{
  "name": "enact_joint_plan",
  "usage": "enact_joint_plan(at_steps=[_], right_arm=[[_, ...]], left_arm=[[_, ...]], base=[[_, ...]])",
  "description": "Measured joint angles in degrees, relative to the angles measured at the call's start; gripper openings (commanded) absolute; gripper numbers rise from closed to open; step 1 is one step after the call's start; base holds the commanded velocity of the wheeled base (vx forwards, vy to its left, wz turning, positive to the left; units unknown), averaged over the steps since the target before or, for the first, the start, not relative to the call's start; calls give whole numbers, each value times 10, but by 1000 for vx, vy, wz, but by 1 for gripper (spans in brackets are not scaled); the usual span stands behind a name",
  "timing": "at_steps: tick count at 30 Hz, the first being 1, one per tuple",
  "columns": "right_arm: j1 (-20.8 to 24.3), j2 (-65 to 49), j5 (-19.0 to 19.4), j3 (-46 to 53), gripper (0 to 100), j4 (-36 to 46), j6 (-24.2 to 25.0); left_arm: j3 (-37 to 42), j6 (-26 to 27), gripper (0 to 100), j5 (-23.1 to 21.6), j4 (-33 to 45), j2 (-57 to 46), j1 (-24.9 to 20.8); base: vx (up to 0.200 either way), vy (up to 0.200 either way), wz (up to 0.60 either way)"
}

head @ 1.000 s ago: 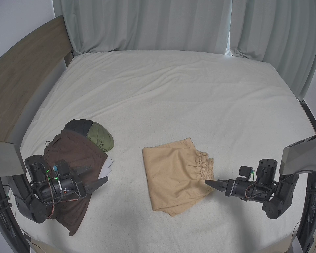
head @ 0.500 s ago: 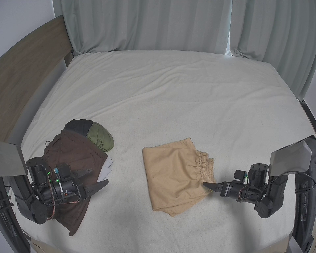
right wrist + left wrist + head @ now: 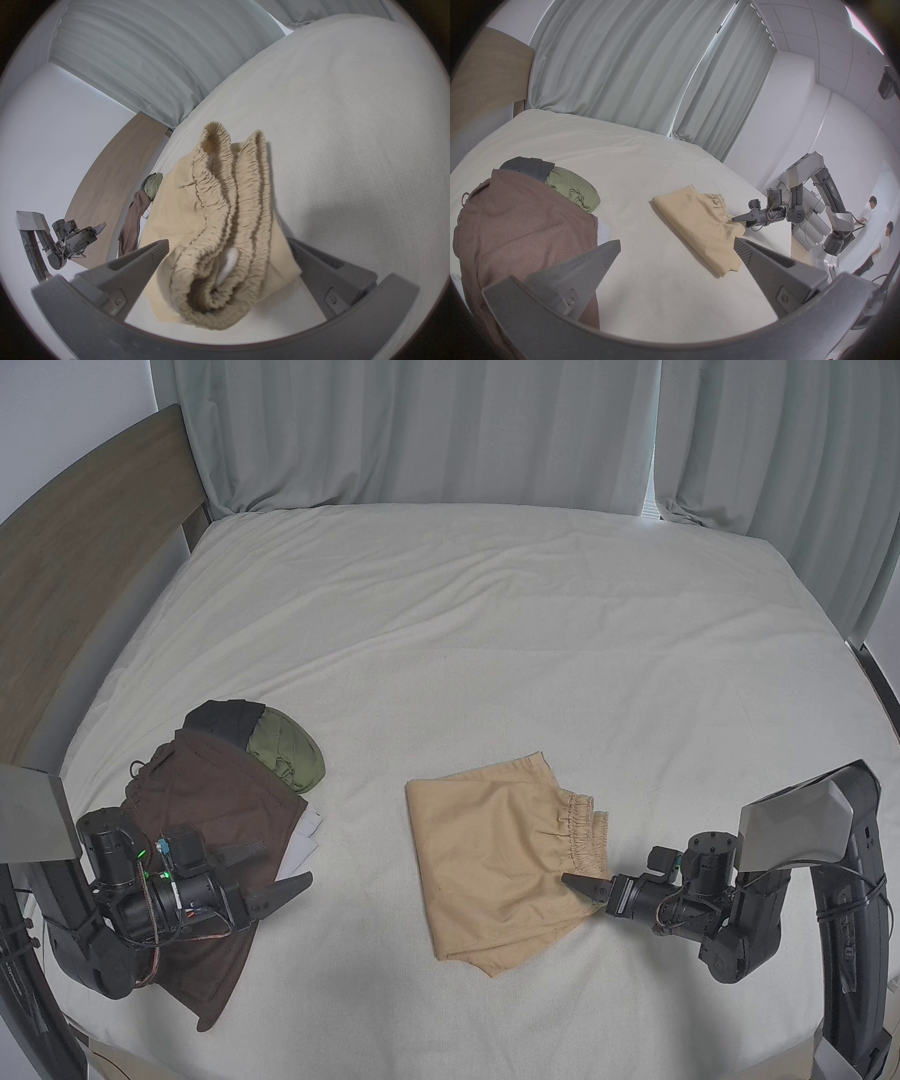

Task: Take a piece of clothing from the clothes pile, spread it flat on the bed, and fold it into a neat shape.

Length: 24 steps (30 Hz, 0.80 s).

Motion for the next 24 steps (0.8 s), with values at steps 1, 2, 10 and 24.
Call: enact_joint_plan(at_steps=[1,2,10,24], right_arm=[[3,1,0,-1,100,0,2],[5,1,-1,-1,100,0,4],[15,2,-1,-2,0,3,7],[16,4,1,-2,0,5,8]], left_arm=[[0,0,100,0,0,0,0],[0,0,100,0,0,0,0],[-3,1,100,-1,0,0,3],[-8,2,100,0,0,-1,4]], base=[[0,0,0],[0,0,0],[0,0,0],[0,0,0]])
